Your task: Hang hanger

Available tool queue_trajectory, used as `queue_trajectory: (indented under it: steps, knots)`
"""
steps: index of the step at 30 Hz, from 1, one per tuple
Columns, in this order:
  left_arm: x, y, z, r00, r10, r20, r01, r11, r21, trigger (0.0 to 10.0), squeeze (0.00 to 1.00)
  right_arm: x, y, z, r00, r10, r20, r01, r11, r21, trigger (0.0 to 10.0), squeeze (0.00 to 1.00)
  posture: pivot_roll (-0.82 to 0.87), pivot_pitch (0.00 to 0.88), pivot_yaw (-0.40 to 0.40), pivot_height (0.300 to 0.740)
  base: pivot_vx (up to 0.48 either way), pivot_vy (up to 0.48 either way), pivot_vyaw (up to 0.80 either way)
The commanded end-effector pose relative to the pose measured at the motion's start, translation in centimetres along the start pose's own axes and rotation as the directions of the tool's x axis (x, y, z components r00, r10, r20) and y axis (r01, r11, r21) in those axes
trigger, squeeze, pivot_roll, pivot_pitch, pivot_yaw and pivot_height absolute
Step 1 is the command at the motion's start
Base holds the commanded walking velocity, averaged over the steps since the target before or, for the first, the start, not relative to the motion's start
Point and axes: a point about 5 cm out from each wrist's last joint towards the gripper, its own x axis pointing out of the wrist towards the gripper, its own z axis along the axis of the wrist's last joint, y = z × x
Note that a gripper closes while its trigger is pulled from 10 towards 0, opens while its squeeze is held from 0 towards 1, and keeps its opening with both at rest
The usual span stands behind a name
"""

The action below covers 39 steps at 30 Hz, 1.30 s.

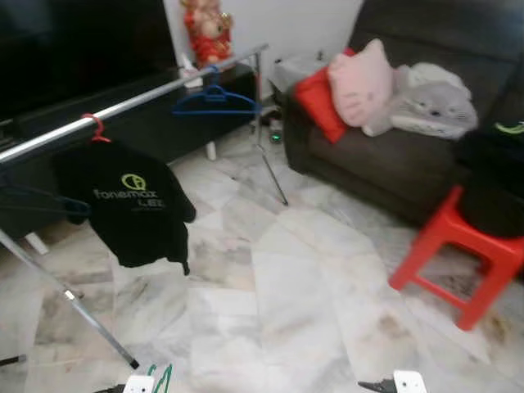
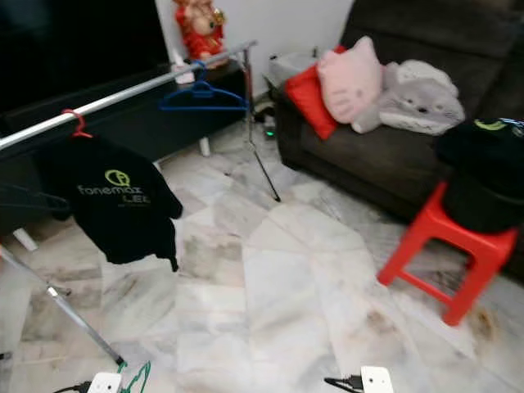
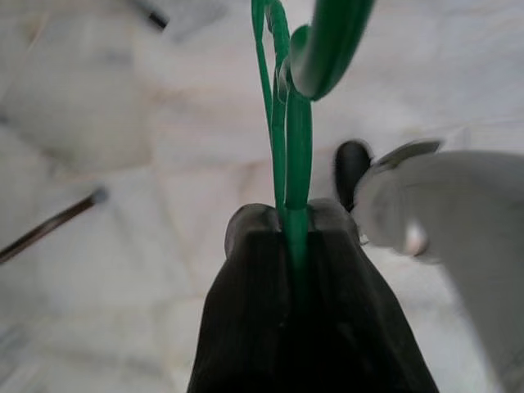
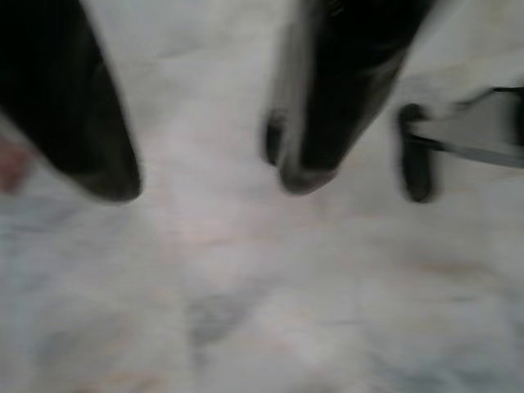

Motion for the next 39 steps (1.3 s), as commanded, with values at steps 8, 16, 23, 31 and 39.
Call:
queue_trajectory:
  steps: [8, 16, 23, 31, 39]
  knots:
    - [0.07, -0.12, 0.22, 1.0, 0.001, -0.001, -0.001, 1.0, -0.003, 10.0, 0.0, -0.12, -0.67, -0.33, 1.0, -0.01, 0.002, 0.01, 1.0, 0.027, 10.0, 0.0, -0.02, 0.0, 0.03, 0.74, 0.48, 0.0, 0.0]
    - [0.06, 0.14, 0.32, 1.0, 0.005, -0.006, -0.005, 1.0, 0.002, 10.0, 0.0, -0.08, -0.51, -0.4, 0.999, -0.033, -0.004, 0.033, 0.998, 0.062, 10.0, 0.0, -0.03, 0.0, 0.042, 0.74, 0.48, 0.0, -0.19]
    - [0.06, 0.05, 0.18, 1.0, 0.004, -0.012, -0.004, 1.0, 0.002, 10.0, 0.0, -0.1, -0.68, -0.46, 0.999, -0.036, -0.021, 0.037, 0.999, 0.031, 10.0, 0.0, -0.02, 0.0, 0.037, 0.74, 0.48, 0.0, -0.72]
    - [0.05, 0.0, 0.01, 1.0, 0.004, -0.015, -0.004, 1.0, 0.0, 10.0, 0.0, -0.11, -0.78, -0.46, 0.999, -0.036, -0.022, 0.036, 0.999, 0.026, 10.0, 0.0, -0.02, 0.0, 0.032, 0.74, 0.48, 0.0, -0.7]
    - [0.0, -0.1, -0.38, 1.0, 0.002, -0.024, -0.001, 1.0, 0.006, 10.0, 0.0, -0.11, -0.81, -0.46, 0.999, -0.045, -0.022, 0.045, 0.999, 0.021, 10.0, 0.0, -0.02, 0.0, 0.033, 0.74, 0.48, 0.0, -0.6]
